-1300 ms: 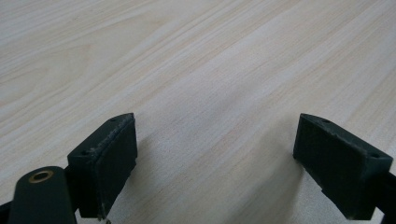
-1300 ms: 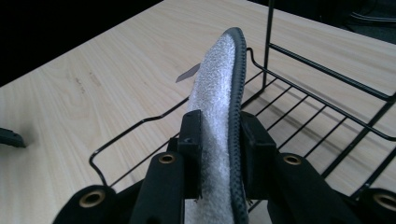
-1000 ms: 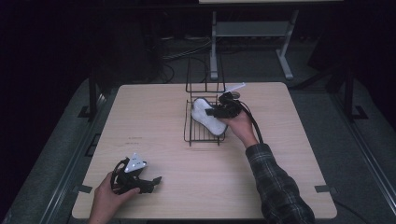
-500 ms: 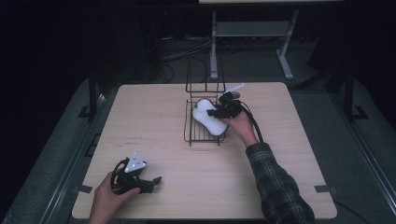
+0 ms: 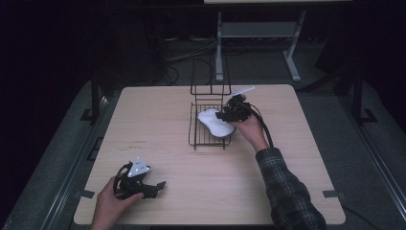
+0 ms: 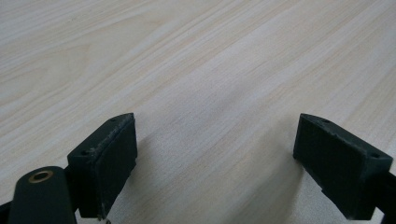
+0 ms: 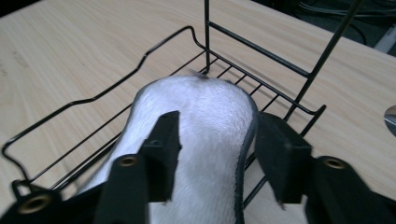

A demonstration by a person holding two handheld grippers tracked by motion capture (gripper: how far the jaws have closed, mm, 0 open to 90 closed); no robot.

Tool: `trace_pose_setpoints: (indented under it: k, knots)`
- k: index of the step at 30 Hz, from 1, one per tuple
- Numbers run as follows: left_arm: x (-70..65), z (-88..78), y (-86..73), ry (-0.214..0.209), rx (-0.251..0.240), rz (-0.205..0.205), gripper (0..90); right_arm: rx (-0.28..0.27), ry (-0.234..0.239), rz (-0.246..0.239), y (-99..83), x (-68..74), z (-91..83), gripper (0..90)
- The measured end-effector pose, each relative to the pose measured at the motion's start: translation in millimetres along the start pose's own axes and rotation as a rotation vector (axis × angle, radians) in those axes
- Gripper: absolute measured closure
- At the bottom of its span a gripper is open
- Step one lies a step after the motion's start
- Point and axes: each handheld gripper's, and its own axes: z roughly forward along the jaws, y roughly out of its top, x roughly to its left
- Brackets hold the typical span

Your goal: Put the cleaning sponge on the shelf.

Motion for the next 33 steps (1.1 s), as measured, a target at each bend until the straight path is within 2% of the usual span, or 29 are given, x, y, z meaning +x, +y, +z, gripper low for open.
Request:
trace_pose_setpoints:
  k: [4, 7, 12, 17, 27, 33]
  knots:
    - [0.0, 0.0, 0.0, 0.000, 0.000, 0.000, 12.7, -0.051, 0.026, -0.012, -4.2, -2.9, -19.8, 74.5]
    - [0.0, 0.1, -0.1, 0.000, -0.001, 0.001, 12.6, -0.054, 0.032, -0.027, -9.5, -3.6, -31.4, 88.6]
    - [0.0, 0.1, 0.0, 0.000, -0.001, 0.000, 12.6, -0.026, 0.032, -0.052, -18.5, -2.0, -41.5, 89.9]
    - [0.0, 0.0, 0.0, 0.001, -0.001, 0.000, 12.7, -0.011, 0.036, -0.078, -25.9, 4.4, -41.8, 89.8]
    - [-0.1, 0.0, 0.0, 0.000, 0.000, -0.001, 12.6, 0.056, 0.054, -0.101, -34.8, 19.0, -21.5, 89.8]
    - [-0.1, 0.1, 0.0, 0.000, -0.002, -0.002, 12.6, 0.070, 0.077, -0.113, -36.8, 26.1, -12.3, 89.8]
